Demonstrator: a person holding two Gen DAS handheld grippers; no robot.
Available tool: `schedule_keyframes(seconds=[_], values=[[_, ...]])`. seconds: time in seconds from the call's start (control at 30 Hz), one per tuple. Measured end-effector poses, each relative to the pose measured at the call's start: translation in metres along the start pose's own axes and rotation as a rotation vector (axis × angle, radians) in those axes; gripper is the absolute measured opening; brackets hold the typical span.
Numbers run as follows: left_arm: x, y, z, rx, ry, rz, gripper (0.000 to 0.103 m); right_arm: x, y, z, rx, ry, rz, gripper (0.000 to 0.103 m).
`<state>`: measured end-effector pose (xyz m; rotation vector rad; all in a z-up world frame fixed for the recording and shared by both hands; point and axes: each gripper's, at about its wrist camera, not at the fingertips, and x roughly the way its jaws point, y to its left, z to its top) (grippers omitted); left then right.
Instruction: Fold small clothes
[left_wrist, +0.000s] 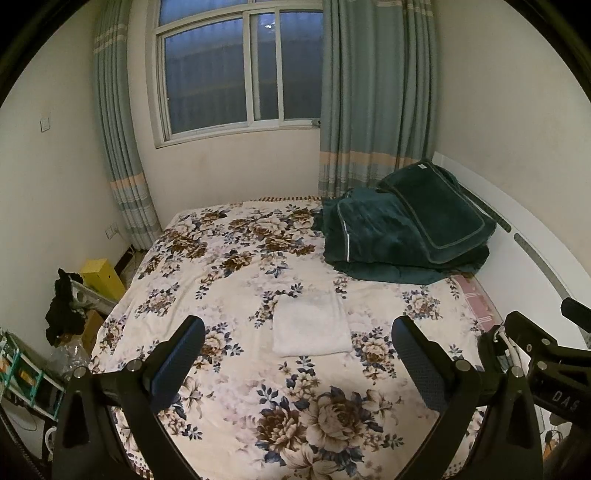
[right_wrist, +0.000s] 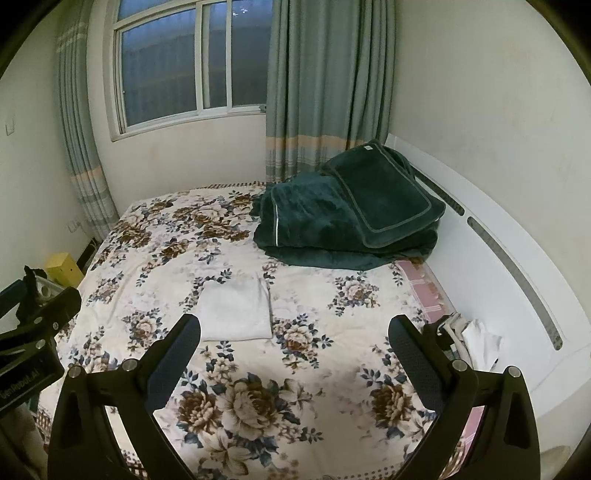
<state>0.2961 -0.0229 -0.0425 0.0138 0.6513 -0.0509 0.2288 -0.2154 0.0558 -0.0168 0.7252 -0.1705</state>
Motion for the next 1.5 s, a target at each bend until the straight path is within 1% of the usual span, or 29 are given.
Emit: schedule_keyframes(seconds=[1.23, 1.5], values=[[-0.002, 0.002, 0.0, 0.002, -0.004, 0.001, 0.103, -0.009, 0.008, -0.018, 0.022, -0.008, -0.013, 0.103], [-0.006, 0.006, 0.004, -0.001, -0.013, 0.005, 0.103, -0.01, 0.013, -0.015, 0.021, -0.008, -0.01, 0.103]])
